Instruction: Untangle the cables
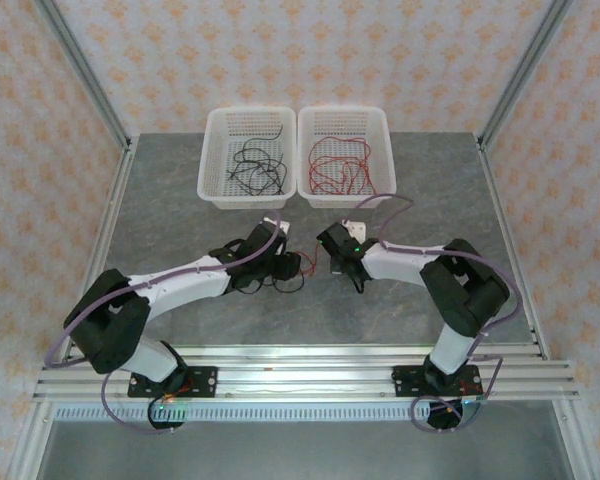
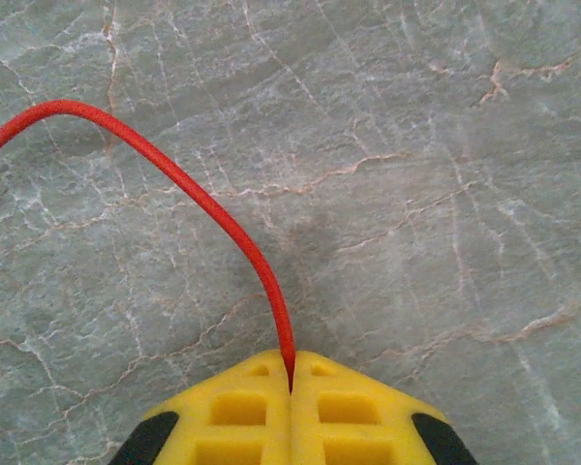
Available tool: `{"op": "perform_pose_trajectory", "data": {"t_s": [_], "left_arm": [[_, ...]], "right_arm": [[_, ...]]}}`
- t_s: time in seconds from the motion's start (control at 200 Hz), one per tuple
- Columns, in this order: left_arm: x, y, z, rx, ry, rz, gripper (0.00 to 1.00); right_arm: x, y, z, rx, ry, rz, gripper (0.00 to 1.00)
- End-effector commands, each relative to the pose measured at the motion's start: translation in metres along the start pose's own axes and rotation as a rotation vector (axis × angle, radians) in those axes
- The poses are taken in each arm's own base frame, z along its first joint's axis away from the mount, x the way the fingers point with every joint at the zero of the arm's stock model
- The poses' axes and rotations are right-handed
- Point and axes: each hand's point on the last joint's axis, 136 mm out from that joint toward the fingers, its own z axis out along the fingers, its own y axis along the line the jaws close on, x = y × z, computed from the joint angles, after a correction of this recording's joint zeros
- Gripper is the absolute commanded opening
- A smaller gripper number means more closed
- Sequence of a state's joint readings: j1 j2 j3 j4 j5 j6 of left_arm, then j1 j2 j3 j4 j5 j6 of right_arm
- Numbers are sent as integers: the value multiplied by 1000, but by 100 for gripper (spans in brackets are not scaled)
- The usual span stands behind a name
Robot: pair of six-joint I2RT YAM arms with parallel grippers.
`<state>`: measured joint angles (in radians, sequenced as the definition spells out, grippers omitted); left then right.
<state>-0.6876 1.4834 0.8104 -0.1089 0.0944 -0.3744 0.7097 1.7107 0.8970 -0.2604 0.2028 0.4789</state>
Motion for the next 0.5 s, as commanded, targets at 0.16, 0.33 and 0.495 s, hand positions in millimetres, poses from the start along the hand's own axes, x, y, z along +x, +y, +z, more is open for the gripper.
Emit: {"op": "perform_pose_trajectory", "data": {"t_s": [0.16,0.33,0.495], "left_arm": [[-22,2,28,-81,-27,104,51],[-17,5,48,-109,8,127,47],[-14,11,61,-150,20,139,40]], "right_arm": [[-9,-1,-11,-29,-39,-15,0],[-9,-2,-14,-34,-43,-7,0],[-9,-3,-16,-32,-44,-4,0]]}}
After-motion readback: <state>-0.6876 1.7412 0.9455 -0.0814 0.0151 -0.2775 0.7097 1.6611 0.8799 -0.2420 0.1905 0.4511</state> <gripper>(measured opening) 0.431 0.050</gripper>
